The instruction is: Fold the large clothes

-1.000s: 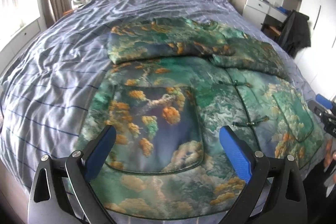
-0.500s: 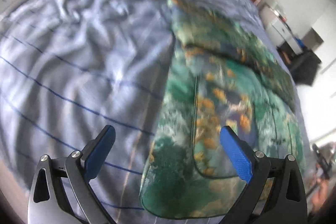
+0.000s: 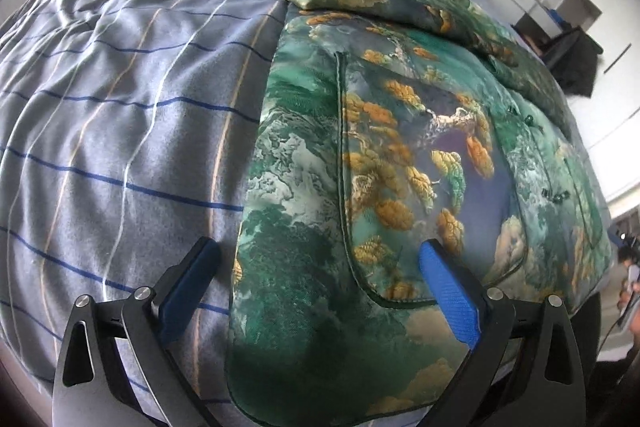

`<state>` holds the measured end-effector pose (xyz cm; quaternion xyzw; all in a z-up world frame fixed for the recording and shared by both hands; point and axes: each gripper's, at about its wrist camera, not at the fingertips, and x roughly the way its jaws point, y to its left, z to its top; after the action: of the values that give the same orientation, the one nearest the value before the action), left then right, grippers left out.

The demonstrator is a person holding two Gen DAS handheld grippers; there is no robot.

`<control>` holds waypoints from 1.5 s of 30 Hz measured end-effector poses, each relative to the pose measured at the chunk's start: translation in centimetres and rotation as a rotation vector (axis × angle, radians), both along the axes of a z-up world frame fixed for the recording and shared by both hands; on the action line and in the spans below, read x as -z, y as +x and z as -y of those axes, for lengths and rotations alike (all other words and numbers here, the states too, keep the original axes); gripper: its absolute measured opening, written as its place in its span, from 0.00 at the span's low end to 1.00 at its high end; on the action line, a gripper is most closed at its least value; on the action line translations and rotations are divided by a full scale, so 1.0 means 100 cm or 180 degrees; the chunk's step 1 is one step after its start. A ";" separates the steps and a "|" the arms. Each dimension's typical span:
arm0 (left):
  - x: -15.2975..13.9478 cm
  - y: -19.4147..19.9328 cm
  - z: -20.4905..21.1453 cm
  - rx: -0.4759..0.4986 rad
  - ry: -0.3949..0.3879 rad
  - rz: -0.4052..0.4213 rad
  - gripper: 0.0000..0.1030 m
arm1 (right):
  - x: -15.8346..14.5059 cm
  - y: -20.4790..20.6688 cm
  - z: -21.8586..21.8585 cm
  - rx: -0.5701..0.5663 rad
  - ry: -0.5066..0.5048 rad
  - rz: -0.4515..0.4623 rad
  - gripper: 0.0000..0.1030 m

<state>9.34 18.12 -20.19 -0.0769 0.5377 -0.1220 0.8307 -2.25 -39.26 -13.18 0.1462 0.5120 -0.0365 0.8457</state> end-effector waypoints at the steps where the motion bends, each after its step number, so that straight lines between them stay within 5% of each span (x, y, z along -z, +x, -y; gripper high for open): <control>1: 0.000 -0.001 0.001 0.0005 -0.0025 -0.0021 0.97 | 0.000 0.000 -0.001 -0.0015 0.0013 -0.0004 0.86; 16: 0.003 -0.009 0.026 0.0316 -0.0017 -0.0069 0.96 | 0.020 0.010 -0.010 -0.0505 0.0254 -0.0200 0.86; 21: -0.003 -0.009 0.019 0.0259 -0.0143 -0.0181 0.61 | 0.034 0.016 -0.025 -0.0735 0.0481 -0.0310 0.86; 23: -0.006 -0.011 0.012 0.0241 -0.0238 -0.0231 0.36 | 0.032 0.016 -0.031 -0.0791 0.0450 -0.0292 0.75; 24: -0.007 -0.011 0.010 0.0241 -0.0304 -0.0254 0.32 | 0.031 0.017 -0.033 -0.0803 0.0428 -0.0309 0.48; 25: -0.010 -0.012 0.008 0.0228 -0.0347 -0.0249 0.23 | 0.030 0.019 -0.034 -0.0784 0.0393 -0.0350 0.35; 28: -0.018 -0.016 0.007 0.0196 -0.0413 -0.0193 0.16 | 0.019 0.020 -0.034 -0.0710 0.0361 -0.0334 0.15; 35: -0.040 -0.035 0.005 0.0192 -0.0388 -0.0022 0.13 | -0.008 0.016 -0.035 -0.0764 0.0272 -0.0230 0.14; 45: -0.043 -0.036 0.006 0.0250 -0.0325 -0.0140 0.13 | -0.009 0.015 -0.033 -0.0837 0.0320 -0.0321 0.14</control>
<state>5.74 17.48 -15.89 -0.1007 0.5515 -0.1800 0.8082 -0.76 -35.98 -12.32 0.1180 0.5697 0.0930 0.8080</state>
